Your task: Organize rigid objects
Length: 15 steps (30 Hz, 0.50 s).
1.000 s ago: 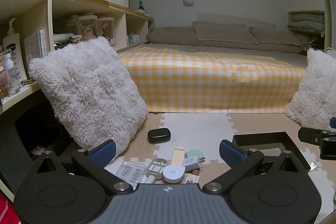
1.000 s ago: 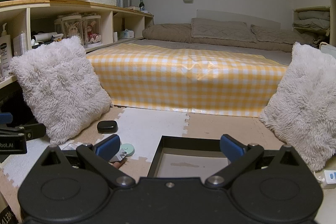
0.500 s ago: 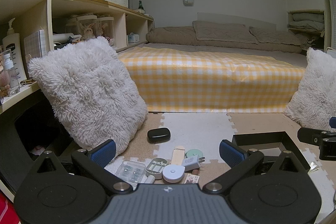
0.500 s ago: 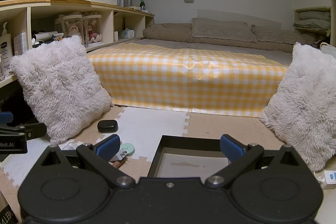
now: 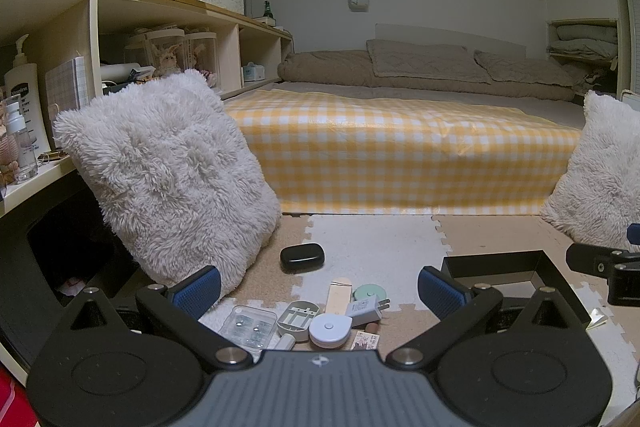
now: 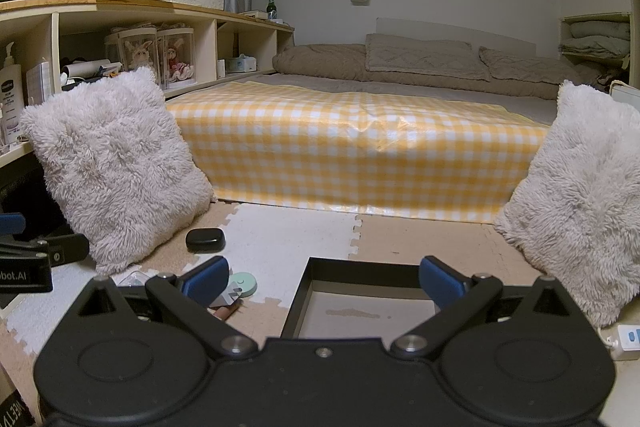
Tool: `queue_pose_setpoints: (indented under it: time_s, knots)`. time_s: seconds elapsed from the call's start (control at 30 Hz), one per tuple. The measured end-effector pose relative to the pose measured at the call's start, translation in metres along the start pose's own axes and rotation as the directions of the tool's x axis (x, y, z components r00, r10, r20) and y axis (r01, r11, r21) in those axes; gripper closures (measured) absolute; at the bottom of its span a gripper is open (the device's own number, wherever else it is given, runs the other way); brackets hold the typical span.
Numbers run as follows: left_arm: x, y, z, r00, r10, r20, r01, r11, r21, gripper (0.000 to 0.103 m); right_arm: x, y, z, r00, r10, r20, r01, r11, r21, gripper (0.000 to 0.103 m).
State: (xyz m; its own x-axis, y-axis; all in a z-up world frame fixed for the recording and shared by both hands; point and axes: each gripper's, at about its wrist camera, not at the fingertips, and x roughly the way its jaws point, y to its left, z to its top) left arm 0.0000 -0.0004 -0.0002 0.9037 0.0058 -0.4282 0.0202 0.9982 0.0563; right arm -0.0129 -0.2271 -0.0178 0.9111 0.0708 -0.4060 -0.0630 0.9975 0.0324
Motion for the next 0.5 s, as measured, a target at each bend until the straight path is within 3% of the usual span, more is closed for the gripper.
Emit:
queue_pose_setpoints:
  time_s: [0.5]
  knots:
    - [0.0001, 0.0000, 0.0000, 1.000, 0.001, -0.001, -0.001, 1.000, 0.000, 0.000, 0.0003, 0.0003, 0.0022, 1.000, 0.002, 0.003, -0.002, 1.000, -0.001, 0.000]
